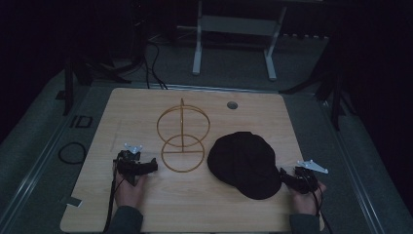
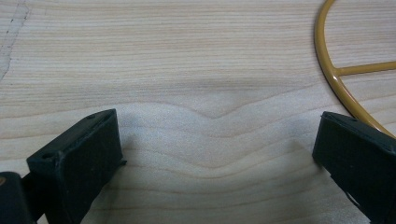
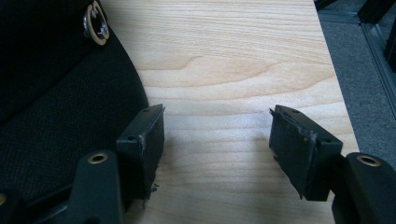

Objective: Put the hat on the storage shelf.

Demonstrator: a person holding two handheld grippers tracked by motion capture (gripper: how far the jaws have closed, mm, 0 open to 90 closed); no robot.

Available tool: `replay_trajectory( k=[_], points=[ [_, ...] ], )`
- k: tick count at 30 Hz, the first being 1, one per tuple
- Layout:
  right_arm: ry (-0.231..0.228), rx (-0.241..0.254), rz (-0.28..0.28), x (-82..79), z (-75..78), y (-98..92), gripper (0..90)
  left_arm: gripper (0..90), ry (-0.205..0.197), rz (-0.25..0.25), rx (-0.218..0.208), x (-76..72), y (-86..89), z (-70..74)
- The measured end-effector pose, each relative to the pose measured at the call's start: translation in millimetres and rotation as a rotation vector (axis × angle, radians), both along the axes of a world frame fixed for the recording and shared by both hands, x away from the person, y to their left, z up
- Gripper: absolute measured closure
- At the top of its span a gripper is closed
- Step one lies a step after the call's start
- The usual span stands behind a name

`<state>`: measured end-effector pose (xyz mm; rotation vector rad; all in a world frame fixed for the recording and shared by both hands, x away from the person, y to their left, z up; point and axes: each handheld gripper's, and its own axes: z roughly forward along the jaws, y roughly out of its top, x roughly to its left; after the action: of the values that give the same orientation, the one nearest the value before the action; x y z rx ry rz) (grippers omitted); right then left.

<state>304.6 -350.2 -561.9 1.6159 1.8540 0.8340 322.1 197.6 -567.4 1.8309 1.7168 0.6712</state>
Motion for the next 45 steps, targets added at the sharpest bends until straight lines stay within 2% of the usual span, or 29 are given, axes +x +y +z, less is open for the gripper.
replay_trajectory(
  k=[11, 14, 18, 20, 22, 24, 26, 32, 38, 40, 45],
  points=[
    [0.001, 0.001, 0.010, 1.5, 0.1, -1.3, 34.4, 0.7, 0.000, 0.000, 0.000, 0.0, 0.0, 0.0],
    [0.016, -0.001, 0.016, 2.4, 1.4, -1.6, 35.2, 0.7, 0.000, 0.000, 0.000, 0.0, 0.0, 0.0],
    [0.055, -0.010, 0.022, 4.8, 5.6, -1.1, 38.5, 0.7, 0.000, 0.000, 0.000, 0.0, 0.0, 0.0],
    [0.070, -0.014, 0.028, 5.5, 7.6, -1.6, 43.5, 0.7, 0.001, 0.000, 0.000, 0.0, 0.0, 0.1],
    [0.075, -0.017, 0.032, 5.6, 8.5, -2.0, 43.5, 0.8, 0.001, 0.000, 0.000, 0.0, 0.0, 0.1],
    [0.083, -0.019, 0.032, 5.1, 9.7, -2.6, 49.0, 0.7, 0.000, 0.000, 0.000, 0.0, 0.0, 0.0],
    [0.090, -0.041, 0.026, 2.6, 11.3, -2.5, 49.6, 0.7, 0.000, 0.000, 0.000, 0.0, 0.0, 0.0],
    [0.069, -0.042, 0.042, -5.0, 21.3, -0.8, 48.7, 0.8, 0.001, 0.001, 0.000, -0.1, -0.2, 0.1],
    [0.047, -0.028, 0.071, -12.4, 32.1, 5.5, 43.3, 0.8, 0.000, 0.005, -0.001, -0.2, -0.7, 0.0],
    [0.048, -0.004, 0.093, -14.7, 35.2, 7.8, 40.9, 0.8, 0.000, 0.005, -0.001, -0.2, -0.7, 0.0],
    [0.067, 0.006, 0.149, -16.6, 39.5, 15.0, 33.1, 0.8, 0.000, 0.006, -0.002, -0.2, -1.1, 0.0]
  ],
)
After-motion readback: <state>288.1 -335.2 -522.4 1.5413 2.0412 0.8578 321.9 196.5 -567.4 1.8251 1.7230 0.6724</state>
